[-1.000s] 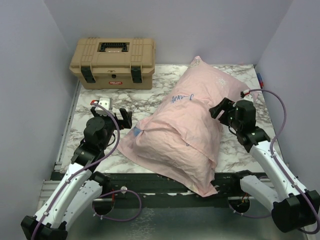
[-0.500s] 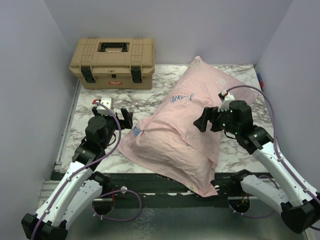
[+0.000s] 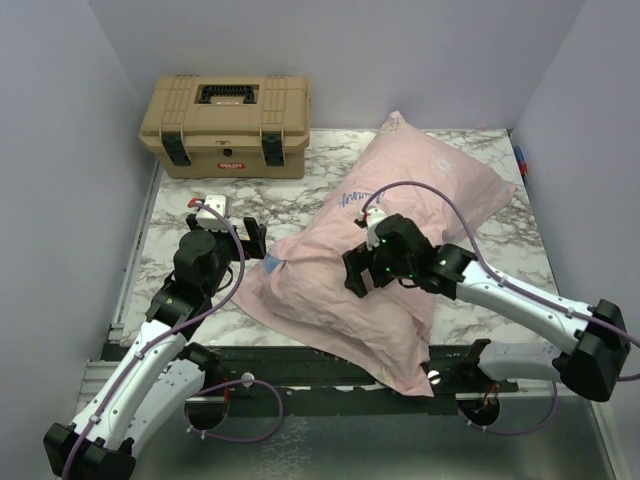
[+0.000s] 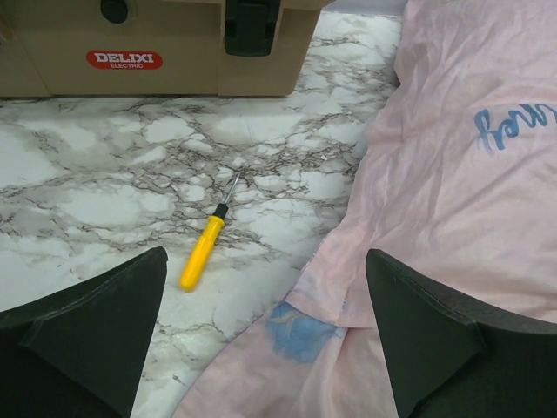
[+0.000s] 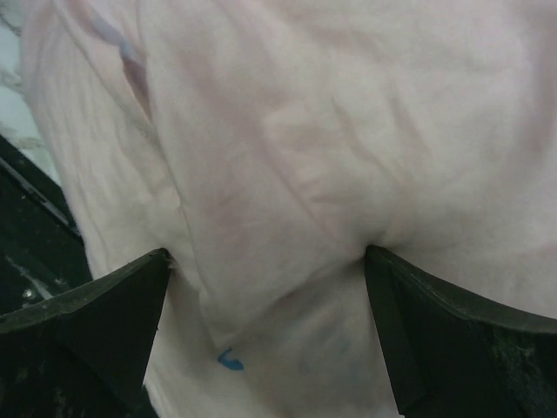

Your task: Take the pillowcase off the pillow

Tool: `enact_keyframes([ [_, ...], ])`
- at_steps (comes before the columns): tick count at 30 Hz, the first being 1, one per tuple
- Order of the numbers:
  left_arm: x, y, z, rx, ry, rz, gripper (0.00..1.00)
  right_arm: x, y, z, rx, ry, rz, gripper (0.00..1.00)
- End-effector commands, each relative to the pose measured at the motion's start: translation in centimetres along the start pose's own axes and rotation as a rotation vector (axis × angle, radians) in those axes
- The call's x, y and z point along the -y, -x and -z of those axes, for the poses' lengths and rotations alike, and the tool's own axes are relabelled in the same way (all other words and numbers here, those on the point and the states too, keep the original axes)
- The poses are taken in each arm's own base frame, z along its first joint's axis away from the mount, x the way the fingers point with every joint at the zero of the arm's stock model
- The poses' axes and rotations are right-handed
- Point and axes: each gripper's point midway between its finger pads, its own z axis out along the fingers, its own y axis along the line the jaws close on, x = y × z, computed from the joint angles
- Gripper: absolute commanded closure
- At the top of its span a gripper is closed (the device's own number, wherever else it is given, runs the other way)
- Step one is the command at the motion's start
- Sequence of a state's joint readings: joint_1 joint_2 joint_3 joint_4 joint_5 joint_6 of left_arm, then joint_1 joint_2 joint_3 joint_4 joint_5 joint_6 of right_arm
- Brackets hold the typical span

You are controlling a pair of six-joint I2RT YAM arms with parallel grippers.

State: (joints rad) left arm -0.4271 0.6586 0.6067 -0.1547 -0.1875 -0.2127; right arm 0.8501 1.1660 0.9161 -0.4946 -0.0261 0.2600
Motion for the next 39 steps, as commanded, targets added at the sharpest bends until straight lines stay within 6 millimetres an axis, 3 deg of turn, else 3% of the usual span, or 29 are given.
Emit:
enact_keyframes([
  [1,0.3,0.6,0.2,0.008,-0.017,-0.003,0.04,1.4,0.9,-3.1,0.011,-0.128,0.036,0.00],
  [7,0.3,0.5,0.2,0.007,-0.015,-0.004,0.04,3.4,2.8,-6.7,0.061,-0.265,0.005,0.00],
  [11,0.2,0.5,0.2,0.006,-0.011,-0.006,0.04,3.2,5.0,-8.5,0.104,-0.288,-0.029,0.00],
  [15,0.1,0.4,0.1,0.002,-0.005,-0.010,0.04,2.5,7.1,-9.1,0.119,-0.278,-0.035,0.00],
  [23,0.2,0.2,0.0,-0.007,-0.011,-0.012,0.04,2.4,7.4,-5.7,0.142,-0.262,0.005,0.00],
  [33,0.3,-0.1,-0.2,-0.020,-0.014,-0.016,0.04,8.3,6.4,-2.8,0.158,-0.601,0.014,0.00],
  [36,0.3,-0.1,-0.2,-0.023,-0.014,-0.016,0.04,9.4,6.9,-1.6,0.192,-0.681,-0.006,0.00],
  [37,0.3,-0.2,-0.3,-0.024,-0.012,-0.015,0.04,9.6,7.8,-0.4,0.249,-0.694,-0.027,0.00],
  [39,0.3,-0.3,-0.4,-0.032,-0.011,-0.008,0.04,9.4,8.7,0.3,0.297,-0.680,-0.034,0.00],
])
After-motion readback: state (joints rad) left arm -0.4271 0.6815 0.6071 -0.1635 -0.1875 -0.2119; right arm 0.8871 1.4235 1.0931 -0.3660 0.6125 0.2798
